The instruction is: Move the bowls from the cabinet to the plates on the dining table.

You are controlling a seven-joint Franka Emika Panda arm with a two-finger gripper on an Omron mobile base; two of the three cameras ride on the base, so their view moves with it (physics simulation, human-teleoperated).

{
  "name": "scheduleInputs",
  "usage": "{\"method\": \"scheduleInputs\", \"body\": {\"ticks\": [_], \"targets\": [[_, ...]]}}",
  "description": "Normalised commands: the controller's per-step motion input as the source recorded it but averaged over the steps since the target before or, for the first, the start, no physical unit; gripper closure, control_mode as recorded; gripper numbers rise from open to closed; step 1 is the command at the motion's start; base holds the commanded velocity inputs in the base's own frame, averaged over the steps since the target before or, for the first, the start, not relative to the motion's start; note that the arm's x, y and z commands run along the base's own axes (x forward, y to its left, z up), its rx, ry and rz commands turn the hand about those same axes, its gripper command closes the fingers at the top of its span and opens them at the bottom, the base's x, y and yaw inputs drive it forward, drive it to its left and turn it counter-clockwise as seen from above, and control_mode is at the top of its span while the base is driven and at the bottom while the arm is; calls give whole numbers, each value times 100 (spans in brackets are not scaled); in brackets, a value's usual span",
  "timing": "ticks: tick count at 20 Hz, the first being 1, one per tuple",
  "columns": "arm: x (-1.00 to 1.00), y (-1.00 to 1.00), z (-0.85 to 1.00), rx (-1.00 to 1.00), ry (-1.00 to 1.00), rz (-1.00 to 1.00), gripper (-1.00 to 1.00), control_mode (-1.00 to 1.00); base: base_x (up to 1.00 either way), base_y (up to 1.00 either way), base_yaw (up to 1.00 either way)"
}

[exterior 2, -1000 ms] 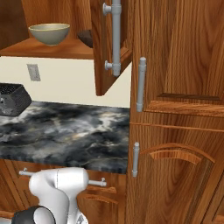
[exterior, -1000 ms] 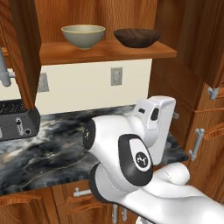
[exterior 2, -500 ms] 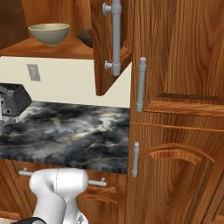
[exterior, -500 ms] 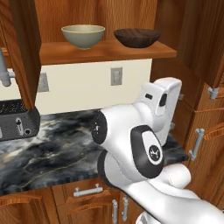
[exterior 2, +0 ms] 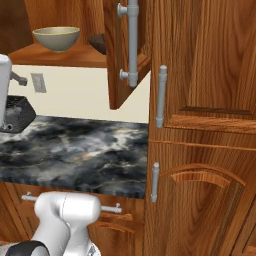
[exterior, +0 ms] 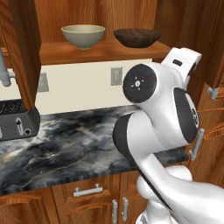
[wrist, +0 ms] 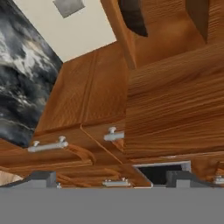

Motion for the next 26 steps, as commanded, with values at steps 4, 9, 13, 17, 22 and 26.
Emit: {"method": "scheduleInputs", "body": {"ticks": [4, 9, 13, 17, 22, 26], "targets": [[57, 4, 39, 12, -1, 24, -100, -100, 0, 0, 0], [62, 27, 2, -7, 0, 25, -100, -100, 0, 0, 0], [48, 41, -13, -28, 0, 29, -100, -100, 0, 0, 0], [38, 25, -8, -31, -2, 27, -100, -100, 0, 0, 0], [47, 3, 0, -27, -3, 19, -100, -100, 0, 0, 0], [62, 1, 0, -22, -1, 14, -100, -100, 0, 0, 0]]}}
